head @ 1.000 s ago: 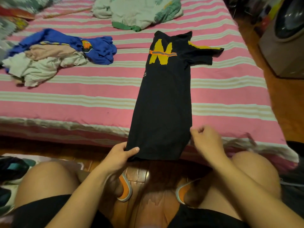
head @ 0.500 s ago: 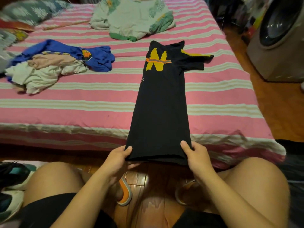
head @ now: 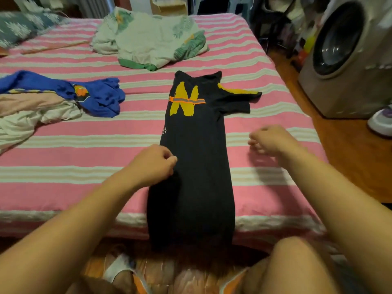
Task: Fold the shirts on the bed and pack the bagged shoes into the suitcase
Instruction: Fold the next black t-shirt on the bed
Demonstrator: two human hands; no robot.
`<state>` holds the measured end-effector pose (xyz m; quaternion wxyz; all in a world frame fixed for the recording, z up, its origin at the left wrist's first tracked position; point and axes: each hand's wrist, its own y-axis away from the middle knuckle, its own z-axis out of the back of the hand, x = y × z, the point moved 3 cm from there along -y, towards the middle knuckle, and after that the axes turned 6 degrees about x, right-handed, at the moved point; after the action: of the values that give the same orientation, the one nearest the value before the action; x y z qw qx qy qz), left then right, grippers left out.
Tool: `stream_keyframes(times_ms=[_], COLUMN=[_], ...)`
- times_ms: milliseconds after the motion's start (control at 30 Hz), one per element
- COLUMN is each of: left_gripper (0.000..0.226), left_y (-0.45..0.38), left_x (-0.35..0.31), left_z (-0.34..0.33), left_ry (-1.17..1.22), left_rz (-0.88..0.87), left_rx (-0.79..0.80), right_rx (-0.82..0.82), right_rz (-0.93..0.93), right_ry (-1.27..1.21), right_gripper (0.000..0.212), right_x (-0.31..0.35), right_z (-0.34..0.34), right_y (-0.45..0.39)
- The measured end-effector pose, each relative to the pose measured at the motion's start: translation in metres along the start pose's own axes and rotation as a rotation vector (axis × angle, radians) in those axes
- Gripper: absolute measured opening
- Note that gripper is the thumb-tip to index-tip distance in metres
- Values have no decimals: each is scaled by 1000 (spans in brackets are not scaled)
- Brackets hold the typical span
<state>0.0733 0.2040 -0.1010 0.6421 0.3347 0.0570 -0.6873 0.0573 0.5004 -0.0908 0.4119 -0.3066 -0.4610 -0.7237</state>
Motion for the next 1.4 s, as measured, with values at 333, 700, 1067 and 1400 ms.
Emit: stream_keyframes(times_ms=[333, 700, 1067, 1400], left_gripper=[71, 67, 21, 23], left_y=[-251, -382, -461, -449], left_x=[-19, -29, -135, -121], left_z=[-13, 23, 67, 12], left_ry=[-430, -532, -759, -175], left_rz=[-161, -231, -446, -371], left_rx=[-304, -229, -17, -293], right_rx=[-189, 69, -128, -453], right_rz=[-115, 197, 180, 210], right_ry=[-543, -771, -665, -2], right_gripper=[27, 15, 16, 25], right_x=[27, 41, 38, 39], right_z=[24, -1, 11, 25], right_y=[-217, -268, -258, -258])
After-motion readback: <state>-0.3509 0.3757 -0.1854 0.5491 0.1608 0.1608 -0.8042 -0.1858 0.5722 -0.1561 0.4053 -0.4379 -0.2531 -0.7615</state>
